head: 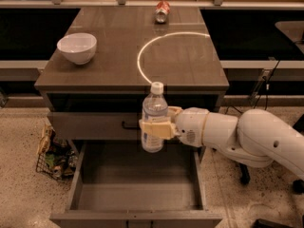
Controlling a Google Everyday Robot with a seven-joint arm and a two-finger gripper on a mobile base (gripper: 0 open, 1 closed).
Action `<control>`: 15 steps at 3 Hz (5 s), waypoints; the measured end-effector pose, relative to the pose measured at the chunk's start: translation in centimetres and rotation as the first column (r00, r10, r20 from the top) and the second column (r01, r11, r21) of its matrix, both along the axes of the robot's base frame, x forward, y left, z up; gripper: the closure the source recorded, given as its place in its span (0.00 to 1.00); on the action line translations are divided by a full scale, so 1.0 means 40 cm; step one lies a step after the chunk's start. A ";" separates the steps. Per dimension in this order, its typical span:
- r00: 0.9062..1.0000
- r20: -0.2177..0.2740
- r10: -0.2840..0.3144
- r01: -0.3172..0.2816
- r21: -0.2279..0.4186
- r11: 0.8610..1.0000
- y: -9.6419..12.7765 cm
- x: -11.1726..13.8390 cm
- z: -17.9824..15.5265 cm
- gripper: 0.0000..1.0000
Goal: Place blue plastic bottle into middle drawer
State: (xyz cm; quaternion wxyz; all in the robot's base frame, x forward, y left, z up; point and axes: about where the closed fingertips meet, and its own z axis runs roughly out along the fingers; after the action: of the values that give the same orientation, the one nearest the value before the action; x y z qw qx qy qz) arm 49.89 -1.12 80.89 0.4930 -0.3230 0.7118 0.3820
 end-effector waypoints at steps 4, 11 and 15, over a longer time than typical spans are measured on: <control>0.976 0.186 0.116 -0.149 0.177 0.973 0.024 -0.119 -0.318 1.00; 0.907 0.244 0.343 -0.349 -0.021 0.937 0.428 -0.004 -0.747 1.00; 0.935 0.155 0.320 -0.309 -0.087 0.947 0.423 -0.009 -0.902 0.35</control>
Offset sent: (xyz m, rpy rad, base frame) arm -0.0407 -0.0172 -0.1046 0.2072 -0.1140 0.0135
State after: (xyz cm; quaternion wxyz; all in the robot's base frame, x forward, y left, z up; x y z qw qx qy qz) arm 49.53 15.81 44.79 0.4734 -0.4786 0.6184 0.4056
